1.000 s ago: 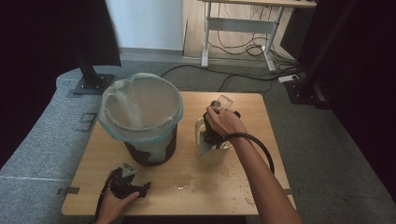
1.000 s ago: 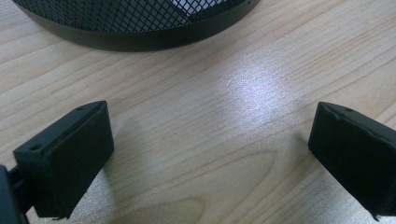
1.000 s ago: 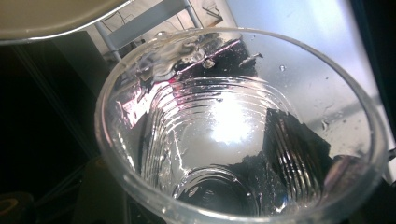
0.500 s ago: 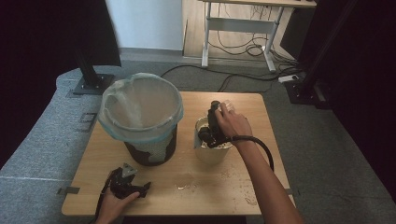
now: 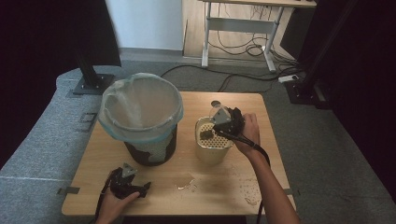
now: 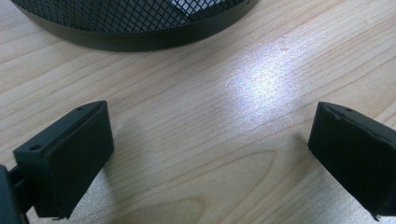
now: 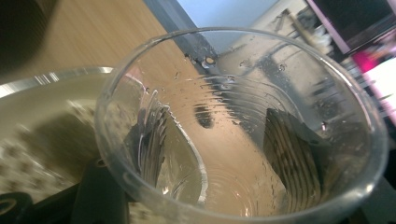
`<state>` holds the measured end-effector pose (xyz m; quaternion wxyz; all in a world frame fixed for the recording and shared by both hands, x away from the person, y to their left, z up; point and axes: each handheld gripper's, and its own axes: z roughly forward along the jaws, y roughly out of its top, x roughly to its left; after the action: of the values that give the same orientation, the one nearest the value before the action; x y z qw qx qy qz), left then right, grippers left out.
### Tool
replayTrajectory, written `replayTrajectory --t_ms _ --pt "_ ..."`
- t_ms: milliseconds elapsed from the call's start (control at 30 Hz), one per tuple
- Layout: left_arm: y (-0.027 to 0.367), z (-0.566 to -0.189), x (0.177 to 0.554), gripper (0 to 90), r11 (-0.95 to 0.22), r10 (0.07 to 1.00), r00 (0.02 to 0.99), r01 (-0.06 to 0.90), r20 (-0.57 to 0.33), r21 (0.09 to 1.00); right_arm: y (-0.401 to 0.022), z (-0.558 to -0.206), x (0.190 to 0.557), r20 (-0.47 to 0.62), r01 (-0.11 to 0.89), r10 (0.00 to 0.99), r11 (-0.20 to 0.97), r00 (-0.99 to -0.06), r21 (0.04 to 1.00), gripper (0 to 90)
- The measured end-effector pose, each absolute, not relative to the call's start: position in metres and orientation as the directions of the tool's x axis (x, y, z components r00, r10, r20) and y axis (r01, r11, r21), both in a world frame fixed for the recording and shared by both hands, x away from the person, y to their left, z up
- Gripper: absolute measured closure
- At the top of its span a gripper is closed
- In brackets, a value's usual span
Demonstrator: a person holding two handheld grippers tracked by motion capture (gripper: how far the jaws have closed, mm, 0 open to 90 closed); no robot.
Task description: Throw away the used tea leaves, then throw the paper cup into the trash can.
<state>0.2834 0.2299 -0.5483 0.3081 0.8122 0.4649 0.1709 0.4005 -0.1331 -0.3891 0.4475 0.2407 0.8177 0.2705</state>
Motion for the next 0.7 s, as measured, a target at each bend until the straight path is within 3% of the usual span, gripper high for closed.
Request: replayTrajectory --t_ms 33,67,100,133,167,200,233,267,467,700 --pt "0.23 -0.548 0.283 0.0 -0.378 0.86 0.51 0.65 -0.008 0.659 -0.136 -0.389 0.4 -0.564 0.161 0.664 0.706 -0.491 0.69 39.1" --pt "0.23 -0.548 0.283 0.0 -0.378 0.86 0.509 0.65 -0.008 0.659 -0.144 -0.39 0.4 -0.444 0.196 0.738 0.601 -0.508 0.775 39.1" --pt "0.23 -0.548 0.283 0.0 -0.378 0.86 0.509 0.65 -0.008 0.659 -0.144 -0.39 0.4 -0.444 0.196 0.738 0.601 -0.508 0.775 39.1" --pt "0.23 -0.548 0.283 0.0 -0.379 0.86 0.51 0.65 -0.008 0.659 -0.151 -0.392 0.4 -0.342 0.22 0.782 0.51 -0.52 0.832 39.1" --pt "0.23 -0.548 0.283 0.0 -0.379 0.86 0.51 0.65 -0.008 0.659 -0.151 -0.392 0.4 -0.342 0.22 0.782 0.51 -0.52 0.832 39.1" --pt "0.23 -0.548 0.283 0.0 -0.379 0.86 0.51 0.65 -0.008 0.659 -0.157 -0.394 0.4 -0.255 0.236 0.803 0.434 -0.539 0.869 39.0" --pt "0.23 -0.548 0.283 0.0 -0.379 0.86 0.51 0.65 -0.008 0.659 -0.157 -0.394 0.4 -0.255 0.236 0.803 0.434 -0.539 0.869 39.0" --pt "0.23 -0.548 0.283 0.0 -0.381 0.859 0.511 0.65 -0.007 0.658 -0.162 -0.396 0.4 -0.188 0.251 0.814 0.375 -0.55 0.892 39.1" --pt "0.23 -0.548 0.283 0.0 -0.382 0.859 0.512 0.65 -0.007 0.657 -0.168 -0.399 0.401 -0.063 0.283 0.828 0.261 -0.558 0.923 39.1" --pt "0.23 -0.548 0.283 0.0 -0.38 0.86 0.51 0.649 -0.007 0.659 -0.167 -0.392 0.399 -0.024 0.273 0.827 0.213 -0.562 0.938 39.0"
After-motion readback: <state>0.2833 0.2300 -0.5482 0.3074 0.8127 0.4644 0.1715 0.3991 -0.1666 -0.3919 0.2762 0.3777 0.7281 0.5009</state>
